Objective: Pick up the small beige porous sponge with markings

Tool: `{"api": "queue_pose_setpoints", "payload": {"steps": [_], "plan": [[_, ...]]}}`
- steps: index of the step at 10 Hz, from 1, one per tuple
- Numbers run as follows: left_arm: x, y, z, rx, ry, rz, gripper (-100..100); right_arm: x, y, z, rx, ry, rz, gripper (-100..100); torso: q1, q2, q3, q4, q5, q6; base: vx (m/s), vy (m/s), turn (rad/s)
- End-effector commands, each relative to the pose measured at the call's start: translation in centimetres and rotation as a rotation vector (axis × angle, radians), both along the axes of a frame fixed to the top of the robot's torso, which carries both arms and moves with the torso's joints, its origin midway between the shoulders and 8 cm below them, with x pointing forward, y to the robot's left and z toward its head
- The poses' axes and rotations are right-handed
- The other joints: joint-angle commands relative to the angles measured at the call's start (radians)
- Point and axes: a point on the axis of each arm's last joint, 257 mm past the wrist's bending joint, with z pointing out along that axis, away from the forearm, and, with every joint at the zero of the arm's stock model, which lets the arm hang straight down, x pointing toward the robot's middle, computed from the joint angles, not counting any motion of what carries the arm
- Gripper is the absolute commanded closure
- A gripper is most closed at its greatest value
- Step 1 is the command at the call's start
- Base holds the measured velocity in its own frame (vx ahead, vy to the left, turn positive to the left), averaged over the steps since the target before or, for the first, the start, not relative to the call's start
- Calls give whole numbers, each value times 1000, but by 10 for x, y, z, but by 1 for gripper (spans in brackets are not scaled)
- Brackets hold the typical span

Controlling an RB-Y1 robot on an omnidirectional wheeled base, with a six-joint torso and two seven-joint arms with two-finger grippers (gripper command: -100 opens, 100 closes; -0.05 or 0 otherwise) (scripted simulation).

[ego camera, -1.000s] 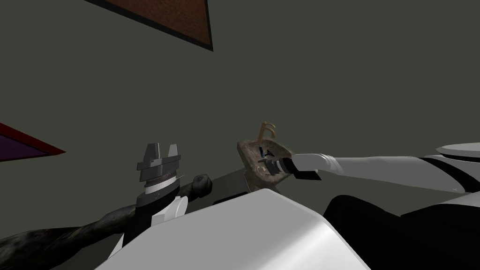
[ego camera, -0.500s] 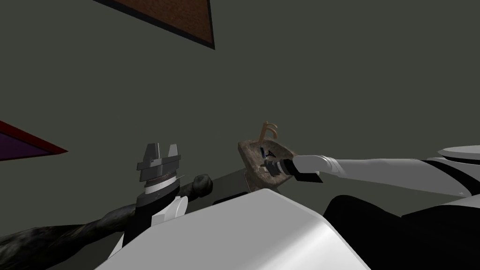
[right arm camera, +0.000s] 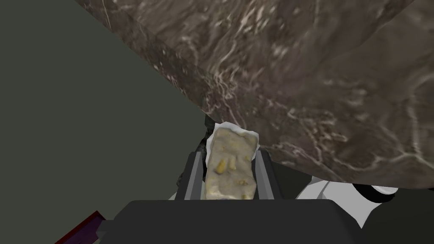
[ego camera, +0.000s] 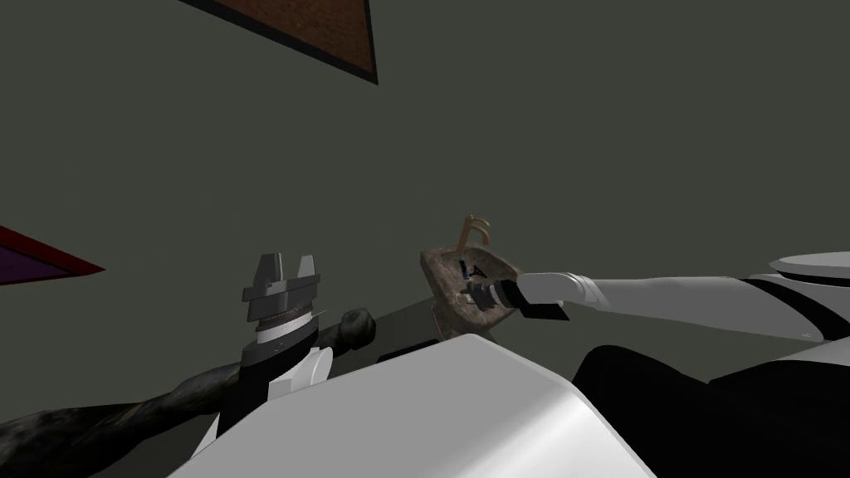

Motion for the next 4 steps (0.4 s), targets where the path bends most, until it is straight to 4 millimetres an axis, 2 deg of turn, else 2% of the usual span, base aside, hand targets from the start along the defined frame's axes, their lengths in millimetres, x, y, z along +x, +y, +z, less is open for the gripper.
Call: {"api": "queue_pose_setpoints", "payload": {"steps": [1, 3, 4], "plan": [[0, 0, 0, 0, 0, 0, 0, 7, 3, 7, 1, 2, 13, 100, 0, 0, 0, 0, 0, 0, -52, -42, -121], [0, 0, 0, 0, 0, 0, 0, 6, 3, 6, 1, 1, 11, 100, 0, 1, 1, 0, -1, 0, -29, -17, -7], [0, 0, 0, 0, 0, 0, 0, 6, 3, 6, 1, 3, 11, 0, 1, 0, 0, 0, 0, 0, 0, 0, 0]]}}
